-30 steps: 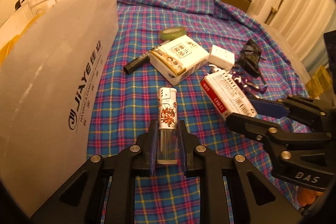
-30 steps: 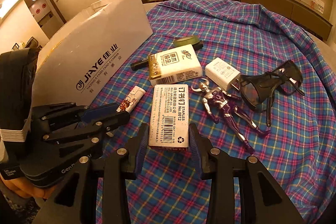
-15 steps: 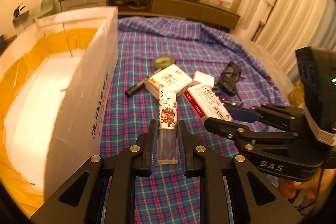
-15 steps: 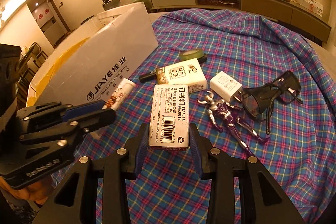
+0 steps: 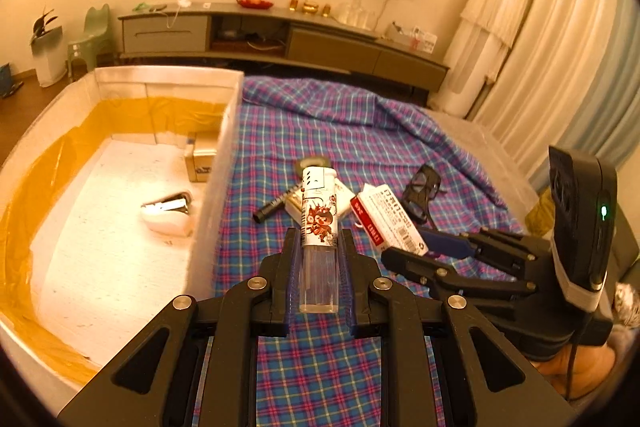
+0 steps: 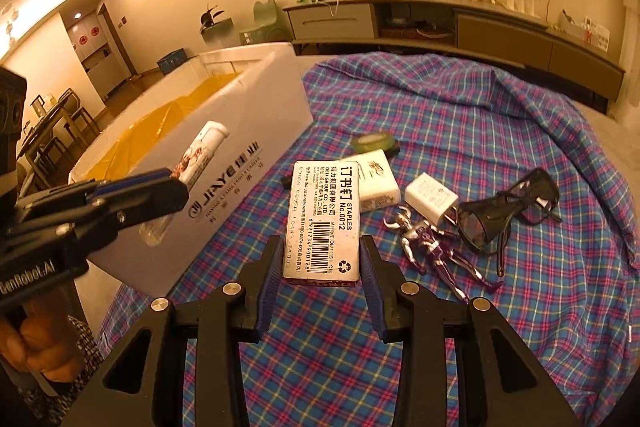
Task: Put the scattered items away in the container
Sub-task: 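Carry the lighter and staples box over the white box with both grippers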
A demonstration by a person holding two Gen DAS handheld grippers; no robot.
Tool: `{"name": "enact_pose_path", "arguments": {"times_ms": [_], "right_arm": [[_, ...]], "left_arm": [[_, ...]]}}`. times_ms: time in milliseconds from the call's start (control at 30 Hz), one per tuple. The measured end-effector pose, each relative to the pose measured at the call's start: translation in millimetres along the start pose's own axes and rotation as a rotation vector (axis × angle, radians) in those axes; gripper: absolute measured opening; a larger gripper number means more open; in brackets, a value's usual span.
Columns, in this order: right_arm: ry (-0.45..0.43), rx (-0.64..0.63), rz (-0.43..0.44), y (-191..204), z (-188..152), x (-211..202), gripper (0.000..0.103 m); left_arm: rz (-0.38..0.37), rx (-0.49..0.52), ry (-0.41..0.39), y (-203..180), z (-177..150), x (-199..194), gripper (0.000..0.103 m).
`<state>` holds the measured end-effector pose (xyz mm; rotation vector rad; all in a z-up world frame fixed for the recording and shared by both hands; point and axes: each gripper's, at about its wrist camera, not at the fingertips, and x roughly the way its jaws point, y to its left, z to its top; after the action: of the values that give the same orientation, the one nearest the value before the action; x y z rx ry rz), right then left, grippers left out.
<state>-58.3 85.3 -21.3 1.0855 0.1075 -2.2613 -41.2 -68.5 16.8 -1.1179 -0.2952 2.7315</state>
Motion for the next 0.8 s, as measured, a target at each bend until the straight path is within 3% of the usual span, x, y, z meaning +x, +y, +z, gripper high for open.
{"name": "enact_pose_path", "arguments": {"times_ms": [800], "right_arm": [[-0.080, -0.005, 0.038, 79.1, 14.7, -27.8, 0.040]], "left_arm": [[-0.030, -0.161, -0.125, 75.1, 17.7, -63.0, 0.019]]}}
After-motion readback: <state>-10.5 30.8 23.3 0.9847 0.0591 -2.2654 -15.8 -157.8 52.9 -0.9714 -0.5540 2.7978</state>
